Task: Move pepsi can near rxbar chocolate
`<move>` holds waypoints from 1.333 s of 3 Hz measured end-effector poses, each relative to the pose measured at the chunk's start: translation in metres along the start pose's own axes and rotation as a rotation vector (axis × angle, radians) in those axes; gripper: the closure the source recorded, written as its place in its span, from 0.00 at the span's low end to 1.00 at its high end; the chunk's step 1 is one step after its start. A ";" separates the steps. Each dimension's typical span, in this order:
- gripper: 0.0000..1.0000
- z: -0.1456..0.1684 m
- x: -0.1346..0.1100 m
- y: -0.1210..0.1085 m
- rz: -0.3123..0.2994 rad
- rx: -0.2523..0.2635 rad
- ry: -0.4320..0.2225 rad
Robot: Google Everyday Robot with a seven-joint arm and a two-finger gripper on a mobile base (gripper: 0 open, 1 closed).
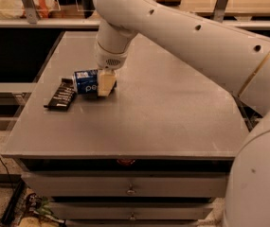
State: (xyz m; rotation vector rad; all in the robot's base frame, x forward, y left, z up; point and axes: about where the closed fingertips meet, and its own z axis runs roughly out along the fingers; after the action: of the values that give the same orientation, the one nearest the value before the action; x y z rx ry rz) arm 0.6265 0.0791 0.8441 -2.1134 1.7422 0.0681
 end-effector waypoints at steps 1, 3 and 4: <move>0.82 0.003 -0.003 0.000 -0.004 -0.009 0.000; 0.35 0.005 -0.004 0.002 -0.003 -0.022 0.000; 0.12 0.004 -0.005 0.001 -0.003 -0.023 0.000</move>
Offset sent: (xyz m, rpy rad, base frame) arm -0.0007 0.0049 -0.0019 -0.0033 0.0178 0.0066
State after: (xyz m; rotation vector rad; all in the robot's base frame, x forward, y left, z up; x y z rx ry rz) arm 0.6251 0.0843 0.8418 -2.1325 1.7457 0.0870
